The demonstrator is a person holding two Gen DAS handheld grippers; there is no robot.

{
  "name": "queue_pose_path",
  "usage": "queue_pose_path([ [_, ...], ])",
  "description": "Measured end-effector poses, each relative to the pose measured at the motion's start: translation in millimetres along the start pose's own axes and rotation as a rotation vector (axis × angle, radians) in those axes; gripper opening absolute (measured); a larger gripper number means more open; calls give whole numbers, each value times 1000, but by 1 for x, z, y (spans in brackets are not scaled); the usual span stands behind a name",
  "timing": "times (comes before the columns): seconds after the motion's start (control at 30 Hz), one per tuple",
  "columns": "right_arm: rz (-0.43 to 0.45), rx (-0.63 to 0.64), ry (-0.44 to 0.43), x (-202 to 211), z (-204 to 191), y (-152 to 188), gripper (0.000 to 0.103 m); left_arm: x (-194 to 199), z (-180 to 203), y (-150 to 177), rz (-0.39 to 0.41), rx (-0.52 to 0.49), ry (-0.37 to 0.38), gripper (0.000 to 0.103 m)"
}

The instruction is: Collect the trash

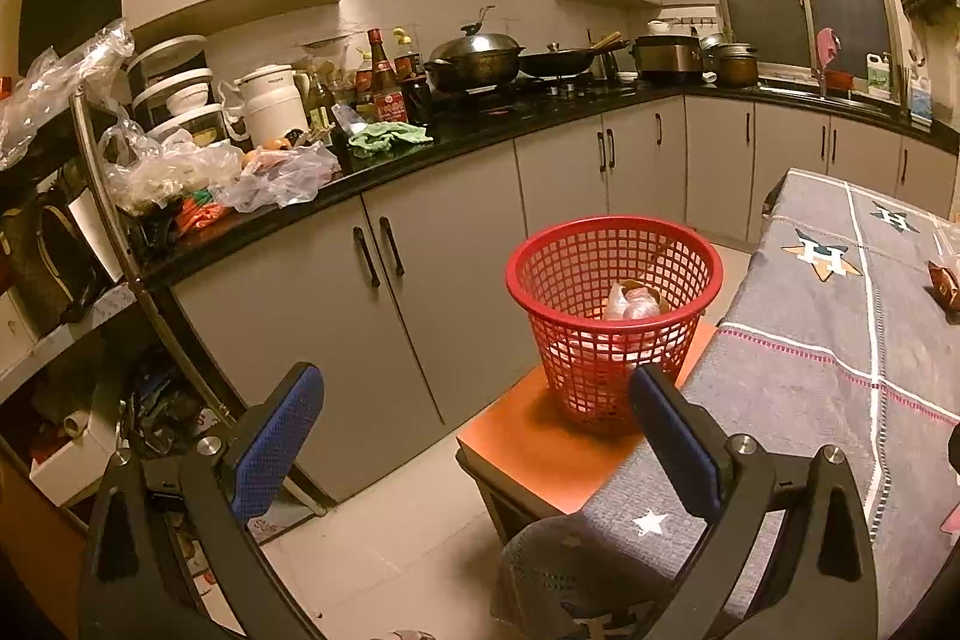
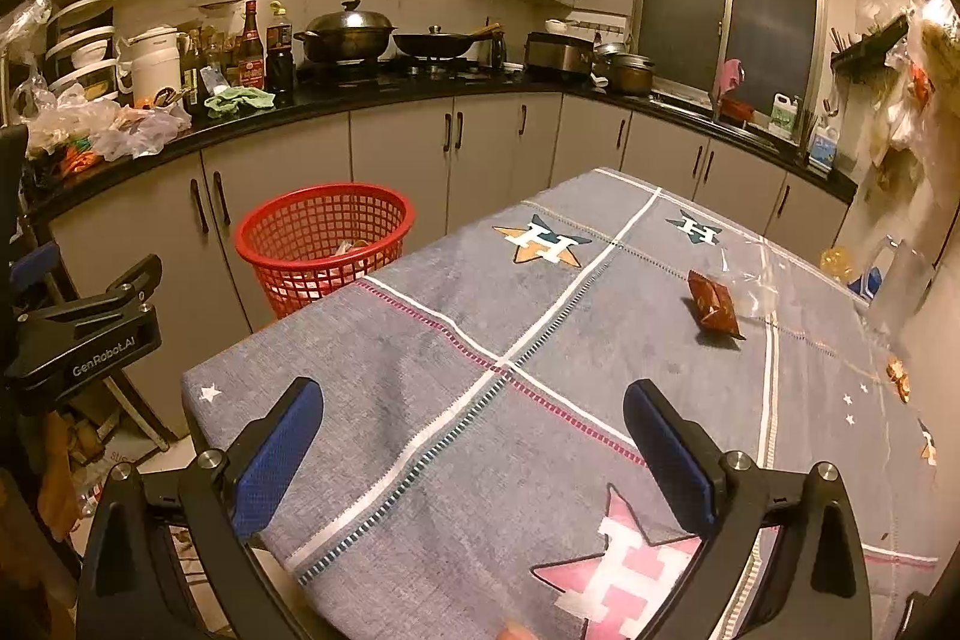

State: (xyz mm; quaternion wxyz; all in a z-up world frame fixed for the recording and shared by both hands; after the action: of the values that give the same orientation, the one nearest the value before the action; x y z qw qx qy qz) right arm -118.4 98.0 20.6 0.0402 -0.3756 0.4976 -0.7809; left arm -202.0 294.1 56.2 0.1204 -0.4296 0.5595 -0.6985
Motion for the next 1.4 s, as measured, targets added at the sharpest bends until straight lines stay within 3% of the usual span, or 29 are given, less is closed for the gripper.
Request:
queue_pose_path([
  [1.4,-82,-73,23,-31,18,16,102,-18,31,24,-60,-61,93,101],
])
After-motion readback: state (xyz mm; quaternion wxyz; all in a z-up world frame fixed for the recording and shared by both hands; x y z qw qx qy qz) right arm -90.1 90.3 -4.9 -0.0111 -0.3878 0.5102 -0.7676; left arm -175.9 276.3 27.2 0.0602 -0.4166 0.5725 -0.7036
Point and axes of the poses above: each gripper's, at about its wrist camera, not at the fingertips, and x roughly against the way its jaws point, z to its right, y to its underside, the point moved 5 cm from there along -x, roughly the way its jaws point, and after that the axes turned 12 degrees about x, right-handed, at the moved point
